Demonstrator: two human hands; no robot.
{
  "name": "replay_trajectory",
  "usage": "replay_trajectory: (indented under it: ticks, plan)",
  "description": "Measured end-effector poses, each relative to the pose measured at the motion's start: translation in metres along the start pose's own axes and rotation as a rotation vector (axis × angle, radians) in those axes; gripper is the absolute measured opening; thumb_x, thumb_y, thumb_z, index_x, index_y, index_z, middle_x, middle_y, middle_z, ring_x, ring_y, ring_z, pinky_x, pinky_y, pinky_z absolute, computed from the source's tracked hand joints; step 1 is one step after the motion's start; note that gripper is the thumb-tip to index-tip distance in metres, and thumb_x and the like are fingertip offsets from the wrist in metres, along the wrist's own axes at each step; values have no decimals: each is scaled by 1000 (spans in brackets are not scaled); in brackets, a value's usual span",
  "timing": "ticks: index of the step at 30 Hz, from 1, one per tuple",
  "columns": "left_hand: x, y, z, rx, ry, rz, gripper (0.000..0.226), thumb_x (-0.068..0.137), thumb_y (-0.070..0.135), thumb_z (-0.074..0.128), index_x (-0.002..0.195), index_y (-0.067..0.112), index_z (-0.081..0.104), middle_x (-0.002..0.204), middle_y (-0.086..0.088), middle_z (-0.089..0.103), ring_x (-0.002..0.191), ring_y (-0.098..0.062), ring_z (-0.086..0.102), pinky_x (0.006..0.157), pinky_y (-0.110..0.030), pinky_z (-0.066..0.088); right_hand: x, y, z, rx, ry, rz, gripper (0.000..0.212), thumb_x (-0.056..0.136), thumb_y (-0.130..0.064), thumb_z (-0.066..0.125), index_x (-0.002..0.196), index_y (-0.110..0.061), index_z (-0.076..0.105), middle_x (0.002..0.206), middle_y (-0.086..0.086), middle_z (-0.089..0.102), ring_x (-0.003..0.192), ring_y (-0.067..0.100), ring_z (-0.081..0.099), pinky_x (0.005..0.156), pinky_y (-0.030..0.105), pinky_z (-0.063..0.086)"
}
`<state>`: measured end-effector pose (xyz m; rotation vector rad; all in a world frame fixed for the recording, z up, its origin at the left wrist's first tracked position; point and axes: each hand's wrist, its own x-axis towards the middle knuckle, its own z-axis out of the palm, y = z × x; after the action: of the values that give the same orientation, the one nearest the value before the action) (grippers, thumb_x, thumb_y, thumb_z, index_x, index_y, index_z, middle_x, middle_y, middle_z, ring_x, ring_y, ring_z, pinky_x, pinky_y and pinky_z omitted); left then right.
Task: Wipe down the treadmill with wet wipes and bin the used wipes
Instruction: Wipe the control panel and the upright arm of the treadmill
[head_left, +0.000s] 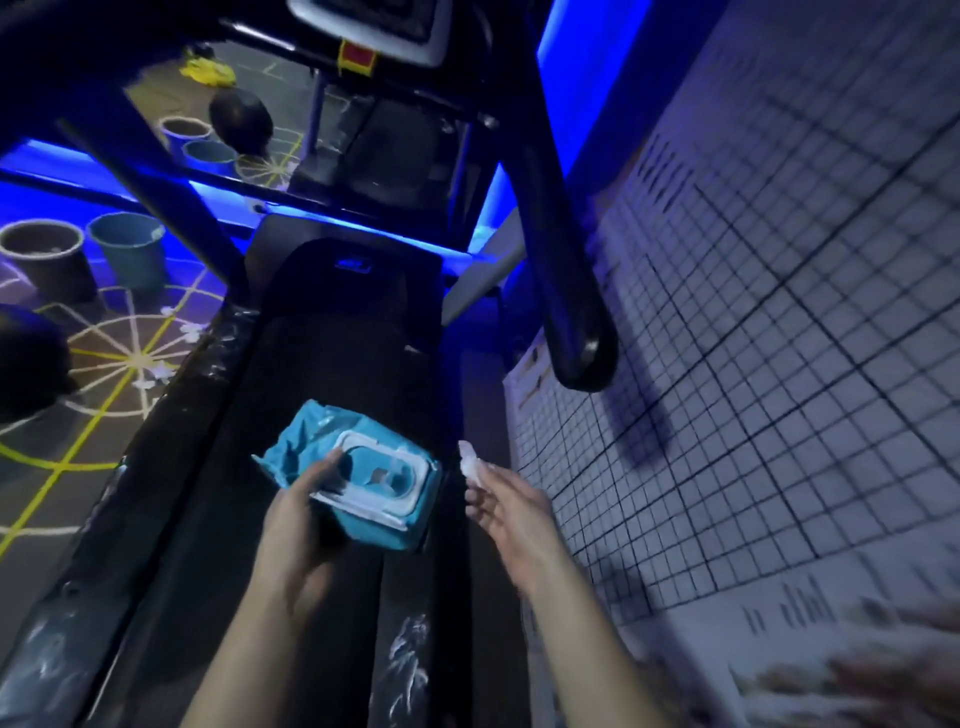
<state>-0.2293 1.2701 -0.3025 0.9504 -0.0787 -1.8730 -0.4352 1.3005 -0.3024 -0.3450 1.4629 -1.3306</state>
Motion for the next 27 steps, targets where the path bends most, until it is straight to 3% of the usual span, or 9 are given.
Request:
replay_trajectory:
  ticks: [2, 4, 9, 12, 18, 21, 24, 27]
  plan:
    - [10, -13, 23, -4, -36, -40, 46, 93, 19, 71, 137, 5, 68, 131, -19, 72, 121, -37, 70, 109, -56, 52, 4, -24, -16, -54, 38, -90, 13, 93, -11, 70, 103, -4, 73, 91, 11, 71, 74, 13, 63, 69, 25, 55]
    - [23, -26, 41, -15, -46, -49, 48, 93, 18, 72, 139, 3, 67, 133, -21, 71, 125, -39, 67, 114, -58, 47, 10, -47, -29, -116, 67, -169, 13, 93, -11, 70, 104, -4, 72, 94, 11, 71, 80, 15, 64, 72, 25, 56]
    - [58, -56, 73, -85, -16, -75, 60, 86, 20, 80, 143, 6, 64, 137, -21, 69, 128, -40, 66, 116, -60, 45, 38, -97, -51, -379, 131, -351, 6, 94, -20, 71, 99, -19, 75, 99, 1, 76, 86, 14, 71, 75, 21, 56]
    - [76, -67, 88, -127, -34, -72, 72, 78, 23, 87, 144, 7, 63, 140, -21, 67, 129, -40, 65, 116, -61, 44, 63, -135, -53, -573, 177, -561, 5, 93, -24, 71, 96, -26, 75, 91, -8, 76, 84, 6, 71, 74, 21, 54]
    - [105, -83, 111, -128, -2, -56, 53, 90, 22, 74, 140, 8, 66, 130, -18, 73, 121, -36, 70, 113, -55, 49, 127, -226, -40, -902, 163, -866, 11, 93, -25, 69, 102, -23, 74, 98, -5, 73, 89, 7, 68, 78, 24, 55]
    - [118, -86, 118, -140, 28, -37, 51, 90, 22, 74, 139, 8, 66, 130, -17, 73, 121, -35, 71, 110, -53, 51, 158, -247, -38, -1284, 70, -898, 14, 92, -26, 67, 103, -23, 75, 101, -2, 67, 94, 15, 63, 83, 32, 50]
    - [129, -86, 127, -123, 55, -14, 42, 95, 19, 69, 135, 8, 68, 123, -14, 76, 110, -30, 76, 91, -43, 62, 159, -248, -35, -1660, -129, -922, 15, 94, -20, 64, 101, -17, 77, 102, 4, 60, 102, 25, 53, 88, 34, 42]
    - [140, -84, 135, -128, 54, -12, 35, 98, 18, 66, 132, 8, 69, 118, -12, 78, 102, -26, 78, 75, -35, 65, 132, -249, -36, -1926, -392, -835, 16, 94, -25, 64, 101, -21, 78, 100, -3, 60, 100, 18, 52, 92, 35, 44]
